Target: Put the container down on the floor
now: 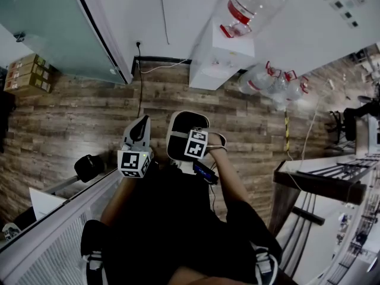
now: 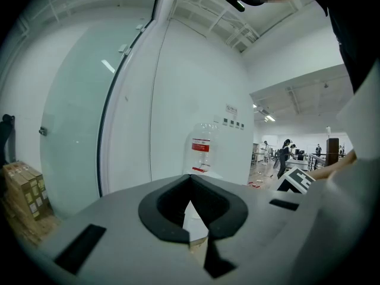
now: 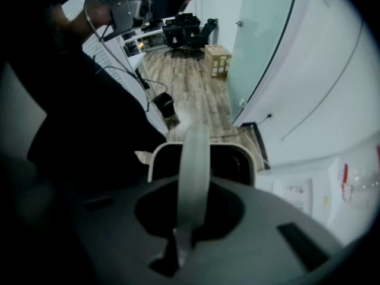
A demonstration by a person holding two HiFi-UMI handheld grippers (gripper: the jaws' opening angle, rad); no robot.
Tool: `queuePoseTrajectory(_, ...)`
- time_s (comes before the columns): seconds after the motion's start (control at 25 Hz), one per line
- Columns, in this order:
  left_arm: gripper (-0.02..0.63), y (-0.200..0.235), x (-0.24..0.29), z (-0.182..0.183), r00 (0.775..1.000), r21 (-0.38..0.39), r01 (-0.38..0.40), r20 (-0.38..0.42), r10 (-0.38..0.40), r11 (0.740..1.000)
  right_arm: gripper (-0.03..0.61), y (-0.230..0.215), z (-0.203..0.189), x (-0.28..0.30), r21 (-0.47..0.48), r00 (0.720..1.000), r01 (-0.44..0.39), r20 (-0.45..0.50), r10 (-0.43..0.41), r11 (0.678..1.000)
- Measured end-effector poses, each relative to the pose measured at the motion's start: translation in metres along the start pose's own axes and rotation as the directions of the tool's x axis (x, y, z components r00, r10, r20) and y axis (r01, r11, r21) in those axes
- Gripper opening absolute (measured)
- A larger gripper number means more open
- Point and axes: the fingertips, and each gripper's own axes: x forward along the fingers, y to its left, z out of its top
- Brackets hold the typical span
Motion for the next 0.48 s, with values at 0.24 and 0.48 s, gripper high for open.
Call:
queuePoseTrajectory(0.24,0.03,-0.023,-0.005,0.003,1.0,0.013,0.025,0.018,-0.025,1.0,0.034,0.004,-0.012,-0.004,0.017,1.0,0.012,0.014,-0.012,1.0)
queuePoseTrajectory(0.48,0.029,-0.03,-0.008,0.001,0.999,0.013,-0.047,0.029,0.046,0.999,0.034,-0.001,-0.023,0.002,0.004,1.0,0.017,0.024,-0.017,1.0)
